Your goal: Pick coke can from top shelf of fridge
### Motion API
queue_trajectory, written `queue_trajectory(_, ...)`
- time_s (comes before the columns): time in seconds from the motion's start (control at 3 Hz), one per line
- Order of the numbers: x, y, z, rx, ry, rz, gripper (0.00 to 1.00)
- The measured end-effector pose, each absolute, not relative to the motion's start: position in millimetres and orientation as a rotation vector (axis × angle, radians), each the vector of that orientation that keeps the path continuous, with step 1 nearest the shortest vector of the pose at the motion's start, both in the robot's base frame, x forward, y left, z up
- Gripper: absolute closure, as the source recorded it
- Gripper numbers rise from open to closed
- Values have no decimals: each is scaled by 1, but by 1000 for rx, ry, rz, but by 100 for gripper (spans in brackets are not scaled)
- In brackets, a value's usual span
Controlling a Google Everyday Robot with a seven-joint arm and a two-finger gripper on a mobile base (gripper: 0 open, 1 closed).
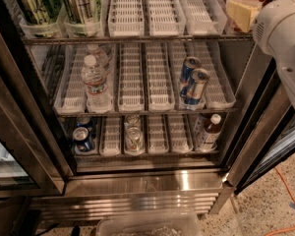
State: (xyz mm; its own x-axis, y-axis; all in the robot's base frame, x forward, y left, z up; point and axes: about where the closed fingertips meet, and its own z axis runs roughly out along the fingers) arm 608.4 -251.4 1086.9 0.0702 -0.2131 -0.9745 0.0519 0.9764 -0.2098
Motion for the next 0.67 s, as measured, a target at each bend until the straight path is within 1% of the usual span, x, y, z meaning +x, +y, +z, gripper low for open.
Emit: queue_trajectory(0.67,628,-248,1077,-106,1525,-145,23)
